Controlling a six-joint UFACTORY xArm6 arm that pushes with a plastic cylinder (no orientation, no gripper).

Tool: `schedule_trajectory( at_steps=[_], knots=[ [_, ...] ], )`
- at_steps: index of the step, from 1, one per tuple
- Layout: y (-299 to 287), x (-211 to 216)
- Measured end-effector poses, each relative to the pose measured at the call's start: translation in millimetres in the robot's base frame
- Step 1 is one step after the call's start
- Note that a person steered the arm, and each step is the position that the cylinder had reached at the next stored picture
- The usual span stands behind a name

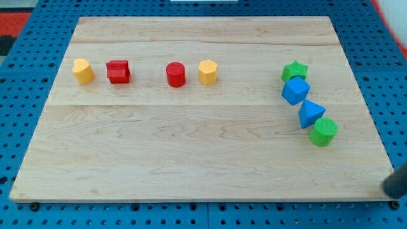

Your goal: Slide the blue triangle to right of the board

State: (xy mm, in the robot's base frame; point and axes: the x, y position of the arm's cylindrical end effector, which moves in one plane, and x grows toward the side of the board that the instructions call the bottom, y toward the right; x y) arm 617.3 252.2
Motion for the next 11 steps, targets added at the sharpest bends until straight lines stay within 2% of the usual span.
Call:
schedule_trajectory(
  at_steps=[1, 2, 3, 5, 11],
  knots=[
    [-77, -6],
    [-103, -17],
    [-100, -55],
    [-103, -97],
    [-102, -139]
  ],
)
